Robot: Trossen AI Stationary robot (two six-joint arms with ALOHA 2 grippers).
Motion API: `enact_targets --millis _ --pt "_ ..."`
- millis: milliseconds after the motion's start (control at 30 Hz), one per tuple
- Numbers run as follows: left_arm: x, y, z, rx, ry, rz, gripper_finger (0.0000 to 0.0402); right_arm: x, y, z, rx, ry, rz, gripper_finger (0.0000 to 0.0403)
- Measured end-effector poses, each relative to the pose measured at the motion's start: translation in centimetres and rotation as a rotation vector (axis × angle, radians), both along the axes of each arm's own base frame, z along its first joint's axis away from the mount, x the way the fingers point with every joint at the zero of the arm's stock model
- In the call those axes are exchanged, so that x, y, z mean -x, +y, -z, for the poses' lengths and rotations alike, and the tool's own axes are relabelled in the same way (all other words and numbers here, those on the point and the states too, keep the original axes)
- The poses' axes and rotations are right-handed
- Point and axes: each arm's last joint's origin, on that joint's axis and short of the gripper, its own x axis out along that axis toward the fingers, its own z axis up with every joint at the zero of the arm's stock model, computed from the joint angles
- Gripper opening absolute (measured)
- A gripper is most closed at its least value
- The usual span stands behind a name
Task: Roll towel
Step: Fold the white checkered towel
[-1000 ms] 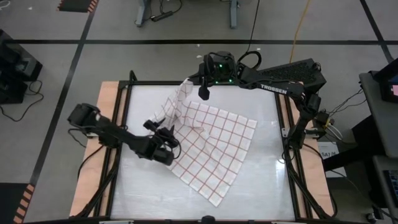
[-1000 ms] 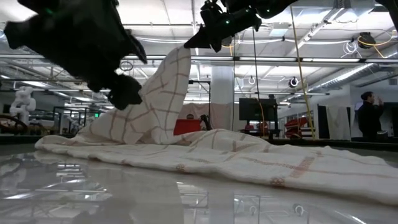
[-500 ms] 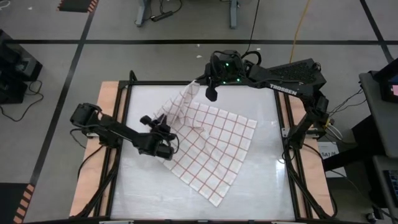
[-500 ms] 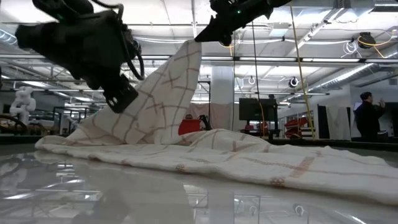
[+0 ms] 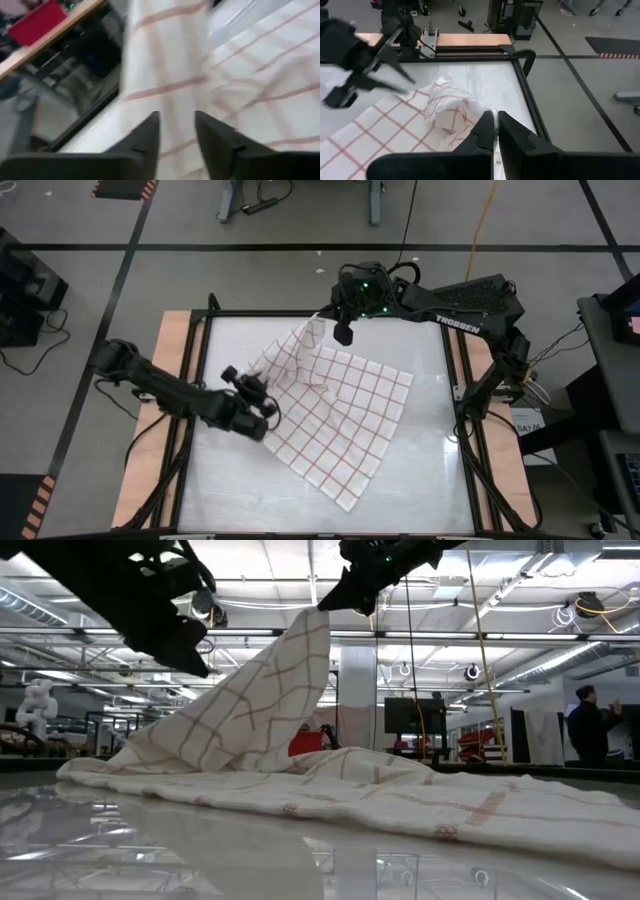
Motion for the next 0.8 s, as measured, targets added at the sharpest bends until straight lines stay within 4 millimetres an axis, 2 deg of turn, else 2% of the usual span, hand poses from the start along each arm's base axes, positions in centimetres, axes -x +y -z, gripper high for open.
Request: enact_targets --millis 167,300,400,533,667,800 --pt "-0.7 -1.2 2.9 -0.160 -0.036 0.010 0.0265 0.0 0.0 0.0 0.005 -0.004 -0.002 0.0003" --pt "-1.8 -1.1 6.0 -0.307 -0.003 -0.035 0.0324 -0.1 0.0 -0.1 0.008 -0.011 -0.001 0.0003" --pt "-2.8 -0.6 7.9 -0.409 0.012 -0.080 0.0334 -0.1 0.0 -0.1 0.005 -0.012 0.001 0.0004" --pt "-4.2 0.2 9.4 -0.477 0.019 -0.139 0.0336 -0.1 0.0 0.0 0.001 -0.010 0.002 0.0004" --pt "-5.0 1.3 10.2 -0.498 0.084 -0.173 0.0336 -0.1 0.0 -0.1 -0.001 -0.012 0.003 0.0004" --pt "-5.0 2.9 10.2 -0.518 0.161 -0.213 0.0336 -0.1 0.0 0.0 -0.004 -0.009 0.003 0.0004"
